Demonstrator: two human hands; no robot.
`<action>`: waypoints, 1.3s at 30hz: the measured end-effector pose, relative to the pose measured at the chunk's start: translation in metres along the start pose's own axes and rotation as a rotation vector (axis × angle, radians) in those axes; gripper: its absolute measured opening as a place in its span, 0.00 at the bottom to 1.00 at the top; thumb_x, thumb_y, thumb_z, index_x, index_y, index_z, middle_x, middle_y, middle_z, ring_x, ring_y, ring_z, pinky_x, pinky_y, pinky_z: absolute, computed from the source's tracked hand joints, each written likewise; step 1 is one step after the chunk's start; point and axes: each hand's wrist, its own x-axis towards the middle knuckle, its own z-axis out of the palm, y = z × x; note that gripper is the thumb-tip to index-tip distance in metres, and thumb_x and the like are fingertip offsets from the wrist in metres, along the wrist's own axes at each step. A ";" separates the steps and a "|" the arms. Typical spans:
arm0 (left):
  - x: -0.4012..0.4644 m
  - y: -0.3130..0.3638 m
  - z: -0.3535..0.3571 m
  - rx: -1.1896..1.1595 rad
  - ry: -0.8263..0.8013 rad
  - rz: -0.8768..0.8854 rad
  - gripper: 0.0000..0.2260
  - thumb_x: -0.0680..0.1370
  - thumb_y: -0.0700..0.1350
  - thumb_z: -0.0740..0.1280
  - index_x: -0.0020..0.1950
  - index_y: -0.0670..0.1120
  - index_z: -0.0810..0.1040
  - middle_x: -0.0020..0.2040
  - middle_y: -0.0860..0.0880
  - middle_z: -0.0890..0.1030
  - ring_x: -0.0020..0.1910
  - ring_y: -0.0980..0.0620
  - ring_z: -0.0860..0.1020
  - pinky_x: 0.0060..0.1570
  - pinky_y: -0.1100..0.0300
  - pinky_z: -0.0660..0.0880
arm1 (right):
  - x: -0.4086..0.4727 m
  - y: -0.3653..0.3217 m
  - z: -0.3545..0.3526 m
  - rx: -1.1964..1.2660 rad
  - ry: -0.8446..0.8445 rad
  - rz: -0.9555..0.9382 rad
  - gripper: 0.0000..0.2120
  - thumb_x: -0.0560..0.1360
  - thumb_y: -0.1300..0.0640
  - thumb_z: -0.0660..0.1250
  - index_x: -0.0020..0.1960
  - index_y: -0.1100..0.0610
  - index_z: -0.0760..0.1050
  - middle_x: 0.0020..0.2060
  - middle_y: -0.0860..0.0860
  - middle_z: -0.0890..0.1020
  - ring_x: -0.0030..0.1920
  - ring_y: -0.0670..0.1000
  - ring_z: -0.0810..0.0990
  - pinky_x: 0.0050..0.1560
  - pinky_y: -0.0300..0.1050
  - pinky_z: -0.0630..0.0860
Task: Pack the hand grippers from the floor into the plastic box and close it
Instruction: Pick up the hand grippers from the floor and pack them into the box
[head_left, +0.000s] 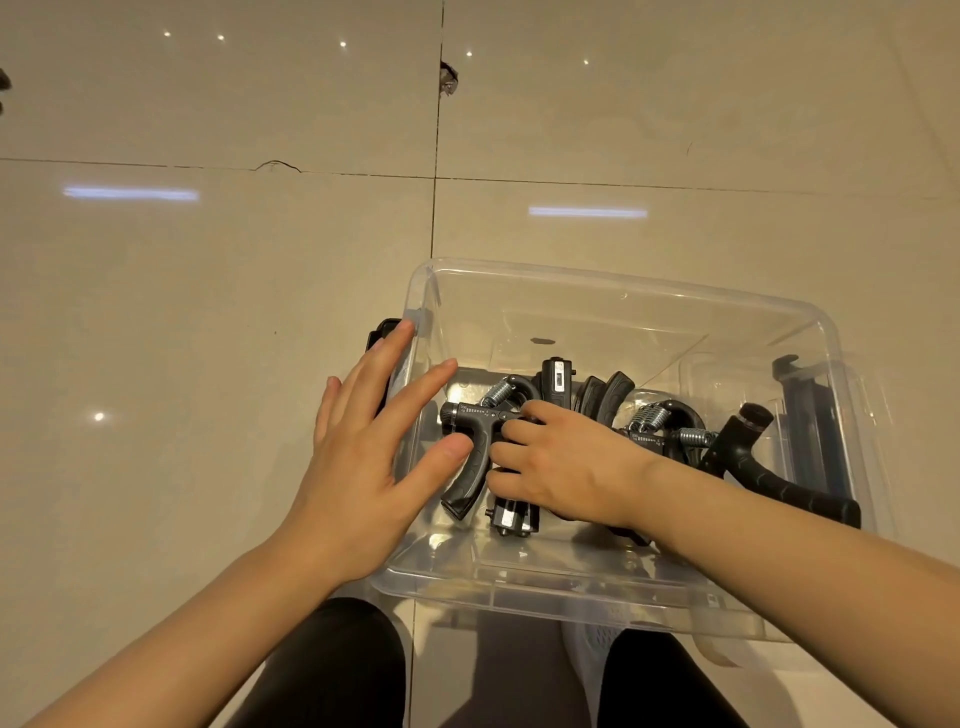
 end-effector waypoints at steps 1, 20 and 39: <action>0.000 0.000 0.000 0.002 0.001 0.001 0.26 0.75 0.70 0.48 0.71 0.65 0.57 0.76 0.62 0.50 0.75 0.59 0.48 0.70 0.35 0.53 | 0.001 -0.001 0.001 0.002 -0.002 0.009 0.13 0.63 0.58 0.76 0.45 0.51 0.77 0.38 0.50 0.78 0.39 0.53 0.77 0.44 0.50 0.77; -0.012 0.025 0.007 0.522 -0.172 0.218 0.27 0.79 0.64 0.47 0.69 0.52 0.71 0.75 0.47 0.61 0.76 0.47 0.53 0.70 0.37 0.50 | -0.094 0.034 -0.059 0.098 -0.459 0.896 0.16 0.78 0.48 0.58 0.65 0.49 0.66 0.55 0.50 0.78 0.56 0.53 0.77 0.47 0.47 0.68; -0.013 0.026 0.008 0.471 -0.136 0.238 0.27 0.80 0.62 0.47 0.61 0.49 0.79 0.69 0.47 0.71 0.74 0.46 0.59 0.69 0.35 0.53 | -0.103 0.043 -0.087 0.519 -0.185 0.707 0.13 0.74 0.52 0.69 0.58 0.46 0.73 0.47 0.43 0.78 0.52 0.47 0.75 0.50 0.42 0.71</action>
